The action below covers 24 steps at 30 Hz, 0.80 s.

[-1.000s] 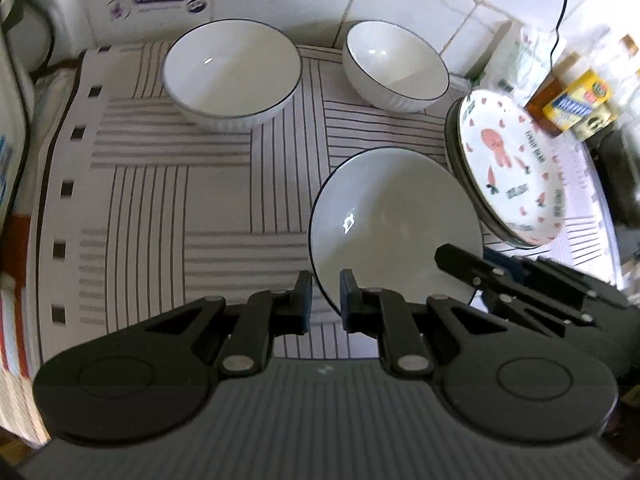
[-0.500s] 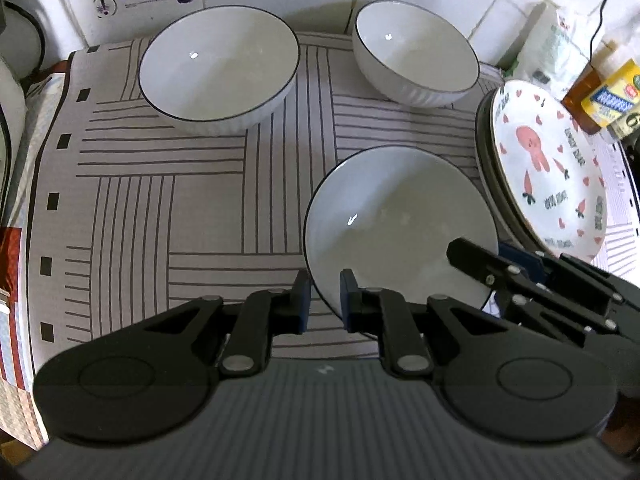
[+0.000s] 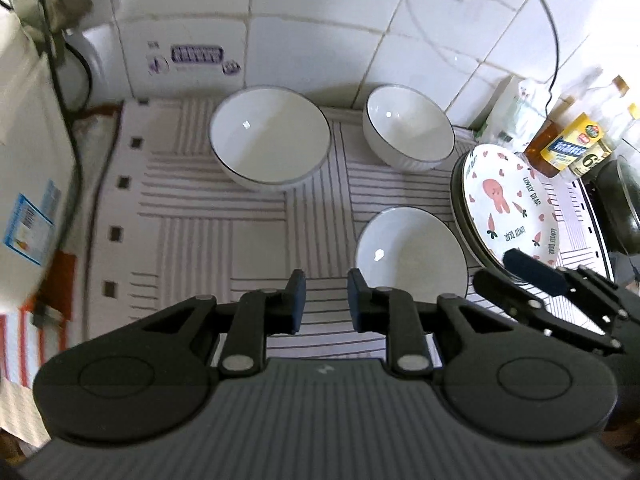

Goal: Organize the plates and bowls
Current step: 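Carry the white bowl onto the white bowl by the wall with both tools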

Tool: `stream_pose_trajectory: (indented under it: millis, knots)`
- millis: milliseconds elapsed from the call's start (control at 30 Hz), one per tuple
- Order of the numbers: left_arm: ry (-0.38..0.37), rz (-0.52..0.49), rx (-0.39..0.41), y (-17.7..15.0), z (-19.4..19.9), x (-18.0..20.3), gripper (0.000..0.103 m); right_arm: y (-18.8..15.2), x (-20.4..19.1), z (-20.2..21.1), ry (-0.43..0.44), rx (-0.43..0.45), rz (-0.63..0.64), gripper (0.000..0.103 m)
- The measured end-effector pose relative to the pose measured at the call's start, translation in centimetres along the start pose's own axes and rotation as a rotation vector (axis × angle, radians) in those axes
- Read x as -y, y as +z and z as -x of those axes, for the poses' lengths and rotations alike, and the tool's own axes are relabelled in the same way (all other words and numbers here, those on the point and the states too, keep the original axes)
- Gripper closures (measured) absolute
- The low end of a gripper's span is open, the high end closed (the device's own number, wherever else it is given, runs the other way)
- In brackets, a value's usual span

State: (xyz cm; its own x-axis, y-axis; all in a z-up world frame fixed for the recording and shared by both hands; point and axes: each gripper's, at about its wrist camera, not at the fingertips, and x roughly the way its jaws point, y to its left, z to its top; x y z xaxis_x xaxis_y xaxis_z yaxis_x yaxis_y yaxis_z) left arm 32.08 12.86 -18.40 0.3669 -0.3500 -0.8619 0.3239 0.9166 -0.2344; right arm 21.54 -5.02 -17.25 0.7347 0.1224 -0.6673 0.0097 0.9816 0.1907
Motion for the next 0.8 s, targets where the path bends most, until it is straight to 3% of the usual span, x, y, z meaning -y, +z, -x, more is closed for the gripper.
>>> stream_pose_trajectory:
  millis: [67,133,200,367,500,567,667,800]
  knots:
    - [0.002,-0.023,0.019,0.0,0.9,-0.8,0.081,0.3,-1.1,0.9,0.007,0.017,0.011,0.056]
    - [-0.002,-0.048,0.044,0.4,1.9,-1.8,0.081,0.5,-2.1,1.5,0.019,0.033,0.009,0.040]
    - [-0.013,-0.074,0.061,1.0,2.7,-3.0,0.081,0.6,-2.9,1.4,0.036,0.046,-0.011,0.034]
    - [-0.031,-0.091,0.077,2.8,3.0,-5.4,0.080,1.2,-5.1,0.3,-0.036,0.016,0.020,0.032]
    - [-0.030,-0.100,0.077,4.1,2.0,-6.9,0.058,2.1,-6.6,-0.1,-0.050,0.050,0.019,0.029]
    - [-0.013,-0.107,0.057,4.6,1.2,-7.3,0.055,2.7,-7.4,-0.7,-0.065,0.089,0.011,0.029]
    - [-0.016,-0.107,0.049,5.3,-0.1,-7.9,0.053,4.2,-8.2,-1.9,-0.156,0.155,-0.072,0.029]
    - [-0.018,-0.083,0.043,6.4,-2.1,-8.7,0.051,5.3,-8.3,-3.9,-0.168,0.162,-0.183,0.029]
